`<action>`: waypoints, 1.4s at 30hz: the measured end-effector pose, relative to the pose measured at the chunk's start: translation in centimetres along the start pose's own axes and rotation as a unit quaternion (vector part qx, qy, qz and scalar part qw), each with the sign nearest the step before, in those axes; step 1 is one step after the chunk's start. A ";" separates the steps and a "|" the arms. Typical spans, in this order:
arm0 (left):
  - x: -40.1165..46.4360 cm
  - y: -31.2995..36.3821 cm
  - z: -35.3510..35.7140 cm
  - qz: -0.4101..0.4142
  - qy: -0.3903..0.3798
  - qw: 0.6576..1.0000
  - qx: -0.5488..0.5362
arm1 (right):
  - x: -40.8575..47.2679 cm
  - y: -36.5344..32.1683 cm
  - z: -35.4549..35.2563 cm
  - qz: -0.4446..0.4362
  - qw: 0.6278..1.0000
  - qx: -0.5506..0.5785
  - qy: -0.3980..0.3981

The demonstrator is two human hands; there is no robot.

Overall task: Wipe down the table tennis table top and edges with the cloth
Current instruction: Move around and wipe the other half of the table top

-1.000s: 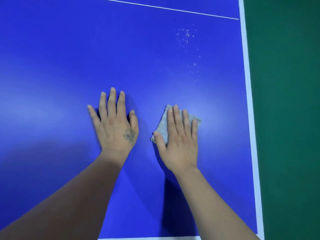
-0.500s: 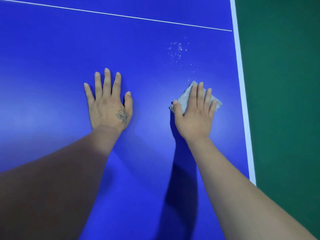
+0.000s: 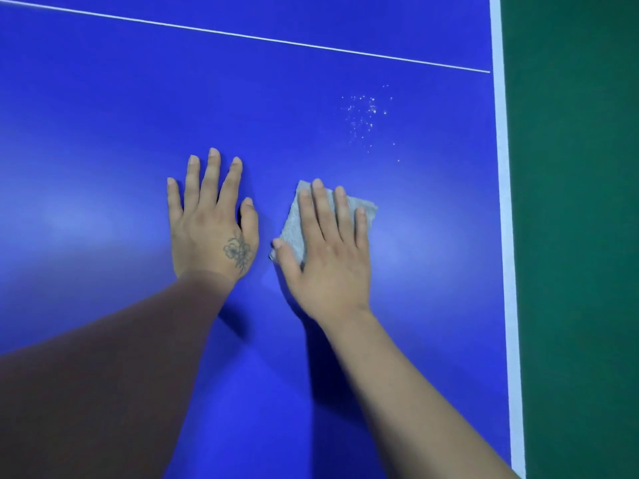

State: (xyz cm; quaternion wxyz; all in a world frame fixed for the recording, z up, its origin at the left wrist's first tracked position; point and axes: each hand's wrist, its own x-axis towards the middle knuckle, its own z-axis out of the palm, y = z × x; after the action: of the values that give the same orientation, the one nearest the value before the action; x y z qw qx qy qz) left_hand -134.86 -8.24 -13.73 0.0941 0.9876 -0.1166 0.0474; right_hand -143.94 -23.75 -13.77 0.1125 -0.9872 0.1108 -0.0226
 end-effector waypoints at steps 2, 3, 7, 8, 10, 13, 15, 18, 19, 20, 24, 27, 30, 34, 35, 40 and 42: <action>0.1 0.1 0.0 -0.002 -0.003 1.000 0.000 | -2.0 2.4 -0.6 0.007 1.000 -0.002 -0.003; 0.1 0.1 -0.1 -0.003 -0.006 1.000 0.003 | -2.7 3.6 -0.8 0.020 1.000 -0.005 -0.005; 0.2 0.1 -0.2 -0.006 -0.005 1.000 0.006 | -1.7 7.0 -1.5 0.099 0.995 -0.025 0.006; 0.2 0.1 -0.3 -0.006 -0.003 1.000 0.004 | -0.6 7.4 -1.5 0.119 0.993 -0.023 0.010; 0.3 0.2 -0.3 -0.005 0.001 1.000 0.002 | 2.3 7.8 -1.1 0.163 0.986 -0.014 0.020; 0.3 0.2 -0.2 -0.002 0.007 1.000 0.000 | 7.2 7.6 -0.7 0.218 0.975 0.006 0.028; 0.3 0.2 -0.2 0.000 0.008 1.000 0.003 | 10.3 6.9 -0.5 0.228 0.973 0.008 0.029; 0.3 0.2 -0.2 0.000 0.007 1.000 0.009 | 13.6 4.8 -0.3 0.202 0.979 0.010 0.016; 0.3 0.2 -0.2 0.000 0.006 1.000 0.010 | 14.1 3.8 -0.1 0.182 0.983 0.013 0.015; 0.4 0.2 -0.2 0.000 0.004 1.000 0.011 | 14.2 2.8 0.1 0.157 0.987 0.015 0.016; 0.4 0.3 -0.2 -0.003 -0.009 1.000 0.015 | 10.6 -0.4 0.5 0.063 0.998 0.020 0.021; 0.3 0.3 -0.3 -0.007 -0.018 1.000 0.016 | 6.2 0.6 0.1 0.035 0.999 0.014 0.007; 0.3 0.3 -0.3 -0.017 -0.025 0.999 0.013 | 3.9 3.7 -0.6 0.055 0.998 0.000 0.003; 0.3 0.4 -0.4 -0.023 -0.030 0.999 0.003 | 6.3 7.7 -1.4 0.133 0.991 -0.011 0.017; 0.4 0.4 -0.3 -0.023 -0.031 0.999 0.004 | 7.8 8.5 -1.5 0.150 0.988 -0.007 0.020; 0.5 0.3 -0.1 -0.019 -0.022 1.000 0.006 | 16.9 10.1 -1.7 0.199 0.980 0.004 0.016; 0.5 0.2 0.0 -0.012 -0.013 1.000 0.008 | 20.6 9.3 -1.9 0.194 0.981 0.006 -0.003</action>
State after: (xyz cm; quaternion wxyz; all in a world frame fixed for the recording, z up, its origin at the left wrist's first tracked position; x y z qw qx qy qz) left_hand -134.46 -8.49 -13.61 0.0853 0.9902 -0.1056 0.0341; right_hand -126.03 -37.62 -13.66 0.1214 -0.9462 0.2998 0.0021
